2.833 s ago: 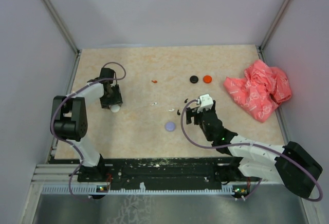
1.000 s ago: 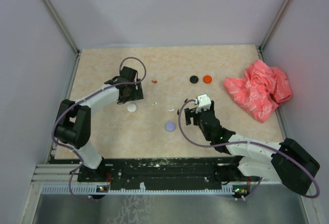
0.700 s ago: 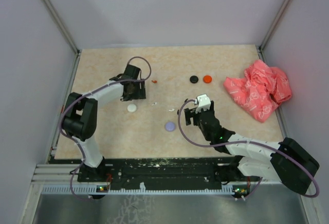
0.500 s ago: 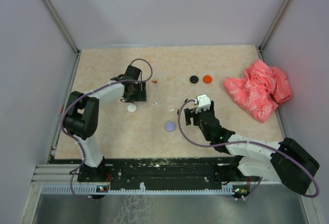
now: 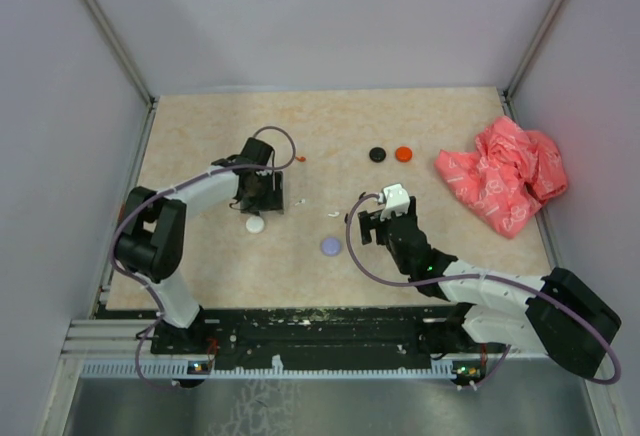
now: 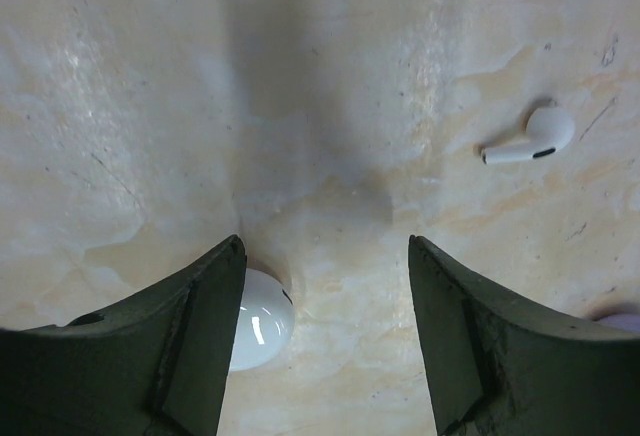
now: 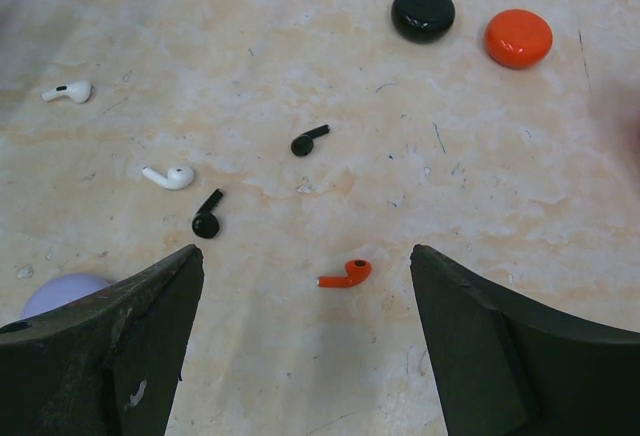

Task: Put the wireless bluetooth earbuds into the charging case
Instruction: Adjust the charging case at the center of the board.

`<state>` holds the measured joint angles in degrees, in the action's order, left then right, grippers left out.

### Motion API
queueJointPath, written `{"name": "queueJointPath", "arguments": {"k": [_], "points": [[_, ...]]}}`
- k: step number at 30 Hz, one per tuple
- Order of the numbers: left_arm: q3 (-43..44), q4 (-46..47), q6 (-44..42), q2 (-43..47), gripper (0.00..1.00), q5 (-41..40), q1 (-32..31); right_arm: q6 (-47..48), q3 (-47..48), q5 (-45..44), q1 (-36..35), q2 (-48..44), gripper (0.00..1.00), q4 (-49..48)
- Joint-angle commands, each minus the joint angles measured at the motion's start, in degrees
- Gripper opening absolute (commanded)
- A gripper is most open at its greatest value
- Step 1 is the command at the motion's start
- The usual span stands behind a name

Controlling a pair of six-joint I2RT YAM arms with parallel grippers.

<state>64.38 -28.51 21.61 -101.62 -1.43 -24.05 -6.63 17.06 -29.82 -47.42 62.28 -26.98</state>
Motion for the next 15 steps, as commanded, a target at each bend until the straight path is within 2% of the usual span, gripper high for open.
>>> {"name": "queueJointPath", "arguments": {"k": [1, 9, 15], "points": [[-2.51, -1.10, 1.05, 3.57, 0.71, 1.60, -1.19, -0.14, 3.30, -0.09, 0.56, 0.16, 0.84, -1.50], [-4.37, -0.76, 1.39, 6.87, 0.73, 0.96, -2.51, -0.18, 3.48, -0.08, 0.57, 0.37, 0.84, -1.24], [-6.71, -2.02, 6.44, 13.10, 0.80, -4.74, -2.50, -0.07, 3.50, -0.17, 0.58, 0.25, 0.84, -1.21]]}}
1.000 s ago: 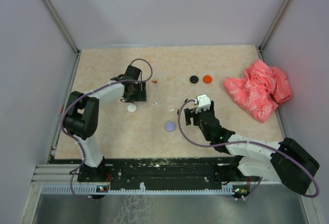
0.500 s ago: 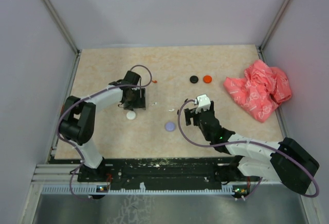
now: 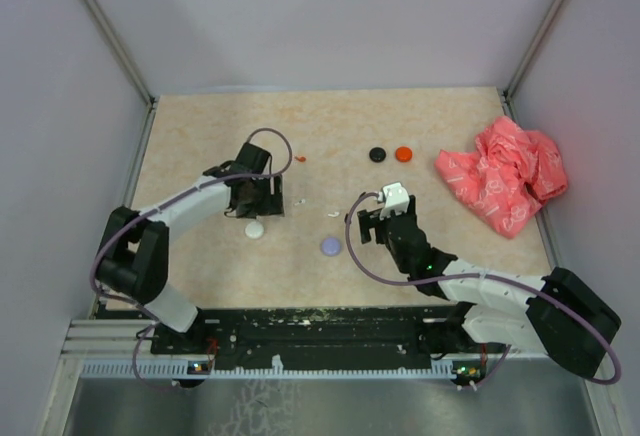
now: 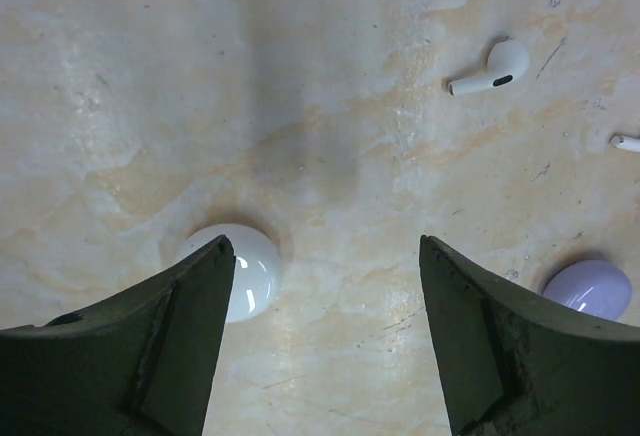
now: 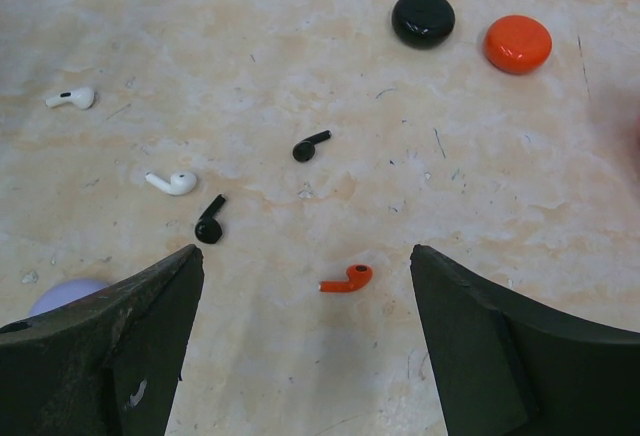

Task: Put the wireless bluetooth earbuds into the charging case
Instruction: Adjust the charging case at the center of the board.

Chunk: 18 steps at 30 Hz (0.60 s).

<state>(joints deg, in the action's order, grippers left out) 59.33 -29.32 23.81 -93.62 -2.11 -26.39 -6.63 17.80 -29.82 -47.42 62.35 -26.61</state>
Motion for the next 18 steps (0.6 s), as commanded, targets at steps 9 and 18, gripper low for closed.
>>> {"name": "queueJointPath", "arguments": {"k": [9, 18], "points": [[-15.90, 4.97, 17.33, 18.35, 0.80, 4.40, -0.57, -0.05, 2.75, -0.36, 0.57, 0.23, 0.84, -1.57], [-20.27, 8.88, 18.90, 18.97, 0.81, 4.82, -1.07, 0.04, 2.84, -0.49, 0.53, 0.74, 0.84, -1.52]]}}
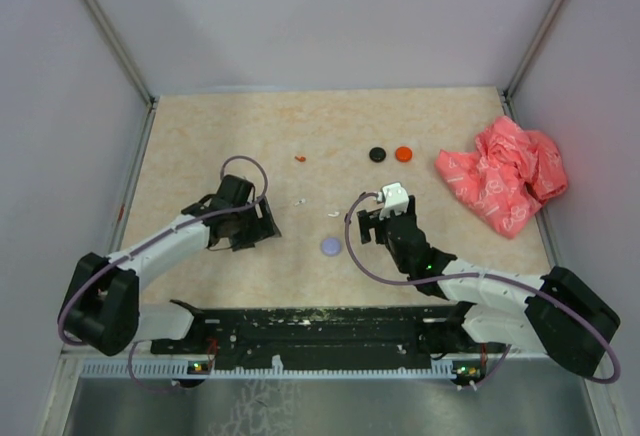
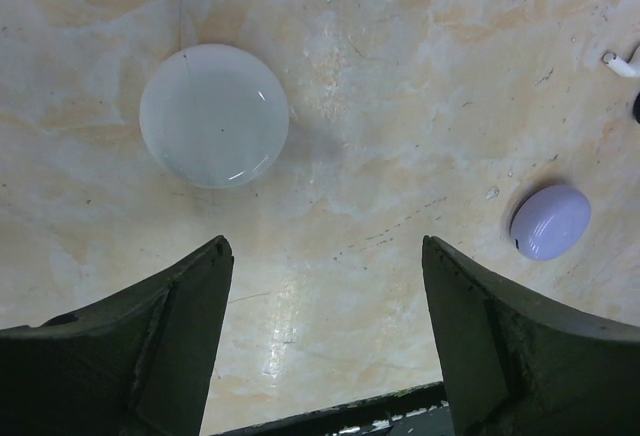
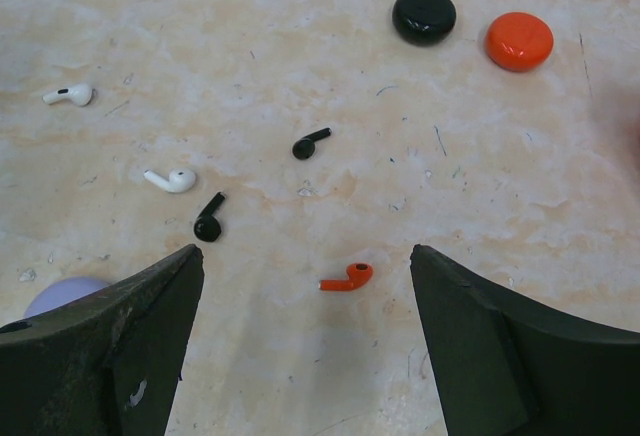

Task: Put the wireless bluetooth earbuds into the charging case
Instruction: Adjust the charging case at the center of the board, then pick up the charging case at the center of the board.

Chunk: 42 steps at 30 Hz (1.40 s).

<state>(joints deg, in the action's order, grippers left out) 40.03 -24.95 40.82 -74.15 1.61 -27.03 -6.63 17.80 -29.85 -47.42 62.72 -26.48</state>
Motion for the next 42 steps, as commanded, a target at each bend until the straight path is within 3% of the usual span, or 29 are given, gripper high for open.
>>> {"name": "queueJointPath", "arguments": {"k": [1, 15, 35, 42], "points": [[-1.00, 5.17, 1.90, -1.20, 0.81, 1.02, -0.42, 0.03, 2.81, -0.53, 0.57, 0.34, 0.84, -1.61], [3.96, 2.87, -1.37, -7.36, 0.83, -9.40, 0.05, 0.10, 2.99, -0.56, 0.57, 0.33, 0.84, -1.38], [14.01, 3.28, -6.64, -18.57, 0.83, -8.02, 2.51, -0.01, 3.48, -0.66, 0.57, 0.92, 0.84, -0.47], [15.34, -0.41, -6.72, -18.06, 0.83, -10.18, 2.34, -0.05, 3.60, -0.75, 0.57, 0.92, 0.84, -0.26]]}}
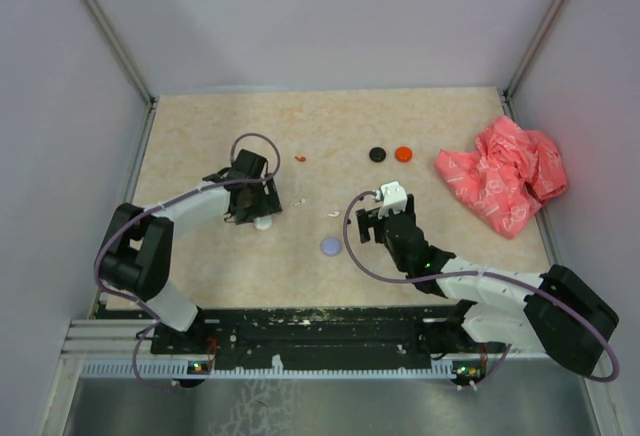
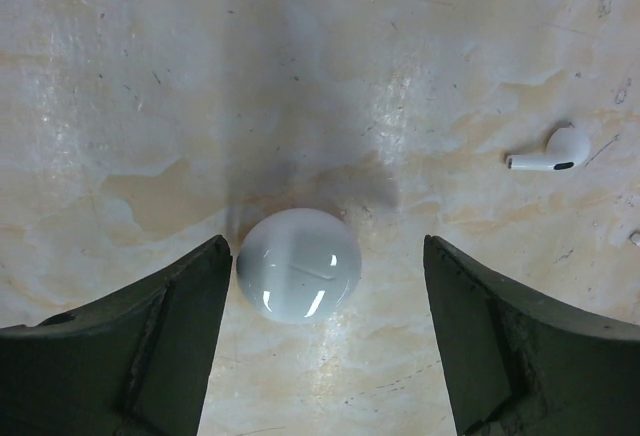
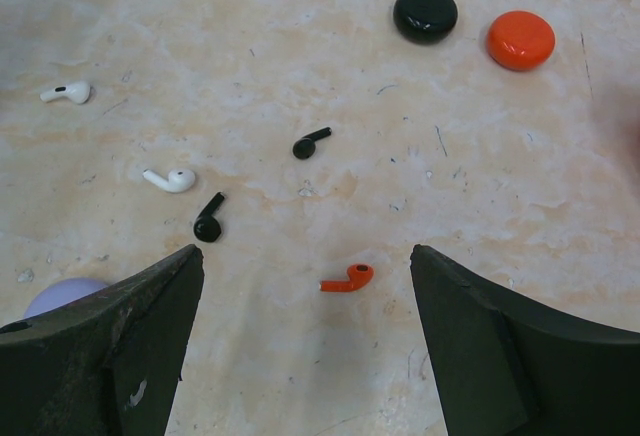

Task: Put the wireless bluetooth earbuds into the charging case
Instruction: Pick up the charging case at the center of the board.

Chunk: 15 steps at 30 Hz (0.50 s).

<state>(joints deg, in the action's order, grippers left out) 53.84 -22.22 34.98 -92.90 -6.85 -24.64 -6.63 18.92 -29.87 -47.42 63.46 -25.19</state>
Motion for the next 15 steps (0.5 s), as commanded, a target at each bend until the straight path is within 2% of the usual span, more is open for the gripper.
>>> {"name": "queueJointPath", "arguments": {"k": [1, 7, 15], "points": [[1.53, -3.83, -1.21, 0.97, 0.83, -2.33, -0.23, -0.13, 2.50, -0.69, 0.57, 0.30, 0.84, -1.58], [2.15, -7.36, -4.64, 1.56, 0.82, -5.85, -2.64, -0.13, 2.56, -0.49, 0.57, 0.45, 0.84, -1.53], [4.38, -8.09, -7.88, -1.00, 0.75, -7.54, -4.81, -0.14, 2.76, -0.52, 0.57, 0.72, 0.84, -1.37]]}}
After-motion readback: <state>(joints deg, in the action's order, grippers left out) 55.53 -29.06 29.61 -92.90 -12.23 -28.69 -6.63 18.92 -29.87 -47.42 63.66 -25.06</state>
